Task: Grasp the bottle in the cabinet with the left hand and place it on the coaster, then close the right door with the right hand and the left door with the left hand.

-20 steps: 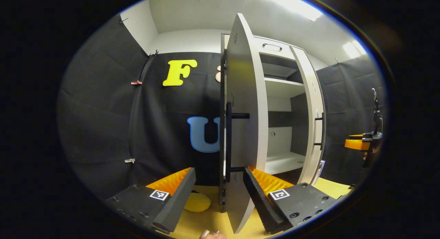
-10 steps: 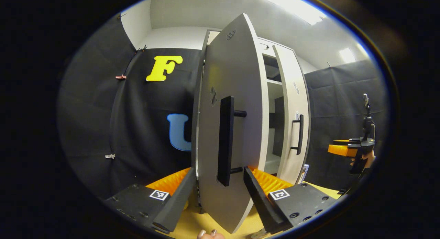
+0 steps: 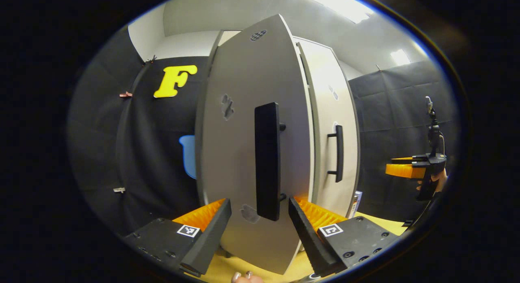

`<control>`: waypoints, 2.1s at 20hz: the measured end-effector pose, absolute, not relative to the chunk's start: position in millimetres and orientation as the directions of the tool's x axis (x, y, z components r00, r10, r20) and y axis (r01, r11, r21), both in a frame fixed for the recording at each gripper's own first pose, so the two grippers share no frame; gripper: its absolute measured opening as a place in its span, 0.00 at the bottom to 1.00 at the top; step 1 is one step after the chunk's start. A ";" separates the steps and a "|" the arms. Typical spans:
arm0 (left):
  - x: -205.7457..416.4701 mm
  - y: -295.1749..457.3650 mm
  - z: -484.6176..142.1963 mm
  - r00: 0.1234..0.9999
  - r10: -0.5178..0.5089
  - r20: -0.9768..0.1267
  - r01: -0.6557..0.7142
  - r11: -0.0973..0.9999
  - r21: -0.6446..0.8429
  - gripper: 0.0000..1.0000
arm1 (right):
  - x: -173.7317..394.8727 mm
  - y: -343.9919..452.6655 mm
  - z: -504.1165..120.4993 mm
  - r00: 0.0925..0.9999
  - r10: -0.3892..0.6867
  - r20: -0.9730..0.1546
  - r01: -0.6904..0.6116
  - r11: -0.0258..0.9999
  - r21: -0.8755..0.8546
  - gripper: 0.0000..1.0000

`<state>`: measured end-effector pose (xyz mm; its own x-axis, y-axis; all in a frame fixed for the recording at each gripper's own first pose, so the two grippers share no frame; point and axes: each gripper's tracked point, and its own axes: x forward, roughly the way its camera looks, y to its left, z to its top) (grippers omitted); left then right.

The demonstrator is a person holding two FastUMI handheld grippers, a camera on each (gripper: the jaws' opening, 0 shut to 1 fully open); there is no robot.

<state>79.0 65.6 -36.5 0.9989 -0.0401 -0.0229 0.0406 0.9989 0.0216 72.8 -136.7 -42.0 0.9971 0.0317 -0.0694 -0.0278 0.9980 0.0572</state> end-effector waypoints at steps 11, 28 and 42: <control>89.6 41.7 -25.4 0.999 -0.052 0.003 0.052 0.997 0.059 0.91 | 72.4 -132.5 -39.8 0.998 0.036 -0.055 -0.034 0.999 0.031 0.98; 52.3 71.3 -21.9 0.990 0.144 0.002 -0.144 0.986 0.078 0.92 | 90.6 -65.7 -25.3 0.998 0.063 -0.012 -0.063 0.998 -0.004 0.98; 3.7 69.2 -8.1 0.994 0.110 0.013 -0.111 0.991 0.079 0.93 | 36.4 -39.2 -3.9 0.998 0.069 0.006 -0.069 0.998 -0.007 0.98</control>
